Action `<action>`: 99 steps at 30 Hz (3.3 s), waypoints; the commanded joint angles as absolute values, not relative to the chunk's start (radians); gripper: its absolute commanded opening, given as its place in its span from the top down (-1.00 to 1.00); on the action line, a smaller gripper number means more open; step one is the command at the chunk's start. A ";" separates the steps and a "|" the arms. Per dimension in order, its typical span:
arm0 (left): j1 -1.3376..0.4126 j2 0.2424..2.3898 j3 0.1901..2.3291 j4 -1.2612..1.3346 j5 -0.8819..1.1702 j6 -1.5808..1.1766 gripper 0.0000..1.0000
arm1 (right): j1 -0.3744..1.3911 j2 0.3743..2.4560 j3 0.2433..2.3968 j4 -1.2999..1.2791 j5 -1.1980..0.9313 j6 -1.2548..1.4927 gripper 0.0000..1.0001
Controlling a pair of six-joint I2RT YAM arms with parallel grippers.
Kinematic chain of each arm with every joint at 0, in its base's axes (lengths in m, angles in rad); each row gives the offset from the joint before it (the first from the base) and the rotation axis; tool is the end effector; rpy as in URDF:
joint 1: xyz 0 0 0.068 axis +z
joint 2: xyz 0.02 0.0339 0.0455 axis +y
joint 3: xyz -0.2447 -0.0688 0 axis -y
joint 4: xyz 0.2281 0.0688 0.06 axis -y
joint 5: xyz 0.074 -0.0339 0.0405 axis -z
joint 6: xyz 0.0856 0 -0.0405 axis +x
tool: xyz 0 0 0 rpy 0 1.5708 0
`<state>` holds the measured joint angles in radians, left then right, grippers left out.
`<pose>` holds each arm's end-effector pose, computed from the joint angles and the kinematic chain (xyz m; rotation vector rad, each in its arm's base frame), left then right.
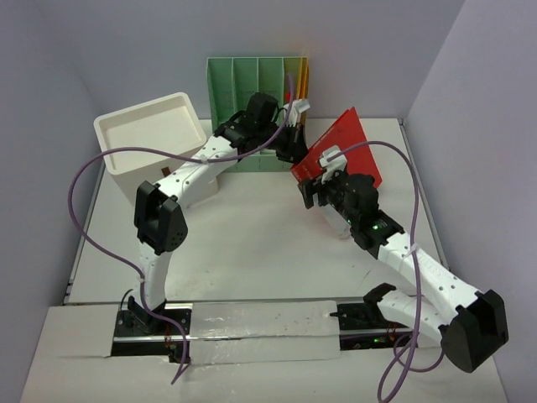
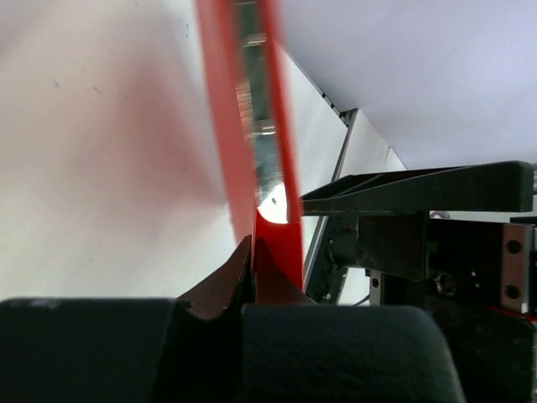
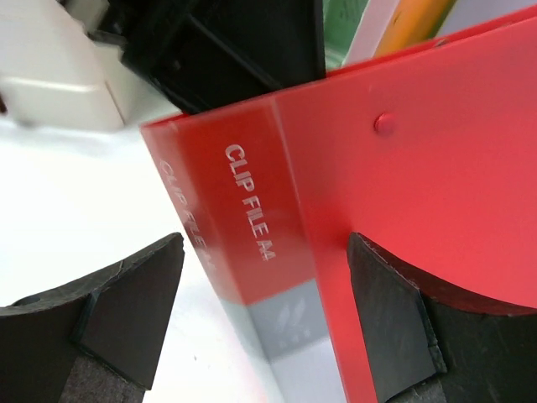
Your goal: Organize the desk
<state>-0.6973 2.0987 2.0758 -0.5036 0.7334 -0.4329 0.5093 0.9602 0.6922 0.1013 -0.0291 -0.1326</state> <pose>0.3401 -0.3596 0.3105 0.7824 2.1454 -1.4104 0.2370 0.1352 0.2850 -0.5715 1.6508 0.3016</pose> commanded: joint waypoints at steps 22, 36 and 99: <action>-0.638 2.021 2.017 -0.360 0.817 -0.541 1.00 | 0.762 1.473 0.757 0.260 1.119 0.088 -0.72; -0.638 2.010 2.014 -0.374 0.813 -0.512 0.95 | 0.740 1.471 0.739 0.343 1.264 0.044 1.00; 0.209 1.289 1.805 -0.667 0.335 0.039 -0.99 | 0.692 1.662 1.847 0.112 0.526 0.109 1.00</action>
<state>0.1766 1.2898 1.8080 -0.6992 0.2542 0.0720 0.6805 1.6282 1.7544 -0.0025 0.4005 0.1134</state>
